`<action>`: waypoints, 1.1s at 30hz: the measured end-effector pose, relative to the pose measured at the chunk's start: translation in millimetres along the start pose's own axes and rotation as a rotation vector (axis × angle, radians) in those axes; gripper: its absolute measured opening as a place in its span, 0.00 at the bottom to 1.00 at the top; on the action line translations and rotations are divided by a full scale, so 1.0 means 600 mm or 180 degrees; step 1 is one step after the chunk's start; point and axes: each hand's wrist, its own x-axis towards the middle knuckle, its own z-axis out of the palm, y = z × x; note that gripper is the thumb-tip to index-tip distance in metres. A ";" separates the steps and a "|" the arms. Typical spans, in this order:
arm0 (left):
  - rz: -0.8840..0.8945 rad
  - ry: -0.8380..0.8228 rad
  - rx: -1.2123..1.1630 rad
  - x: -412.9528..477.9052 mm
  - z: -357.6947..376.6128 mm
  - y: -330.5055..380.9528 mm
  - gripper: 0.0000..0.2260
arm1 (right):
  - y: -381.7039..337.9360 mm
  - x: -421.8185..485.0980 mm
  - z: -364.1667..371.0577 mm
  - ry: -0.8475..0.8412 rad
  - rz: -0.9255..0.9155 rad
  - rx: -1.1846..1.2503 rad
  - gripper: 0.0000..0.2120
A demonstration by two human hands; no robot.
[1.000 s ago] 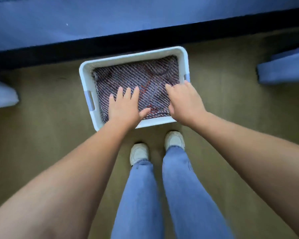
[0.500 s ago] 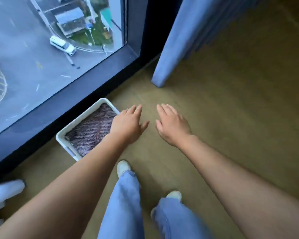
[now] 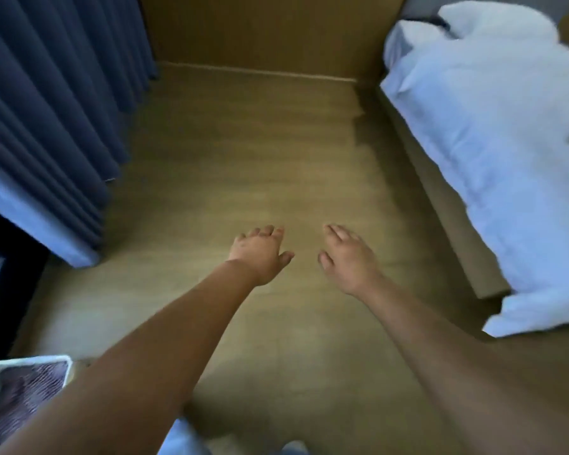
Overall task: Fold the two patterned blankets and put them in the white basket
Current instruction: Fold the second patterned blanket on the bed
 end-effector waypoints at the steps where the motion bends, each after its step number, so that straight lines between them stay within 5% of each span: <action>1: 0.0151 -0.0011 0.0045 0.018 -0.002 0.069 0.28 | 0.066 -0.033 -0.023 0.0081 0.0225 0.0010 0.26; 8: 0.1041 -0.0174 0.0195 0.129 -0.015 0.469 0.27 | 0.423 -0.214 -0.132 0.0548 0.1384 0.0232 0.26; 17: 0.1895 -0.0200 0.0276 0.312 -0.020 0.837 0.23 | 0.754 -0.233 -0.185 0.0740 0.2083 0.0476 0.26; 33: 0.2331 -0.0542 0.0977 0.711 0.038 1.379 0.21 | 1.353 -0.182 -0.248 0.0612 0.2883 0.0886 0.21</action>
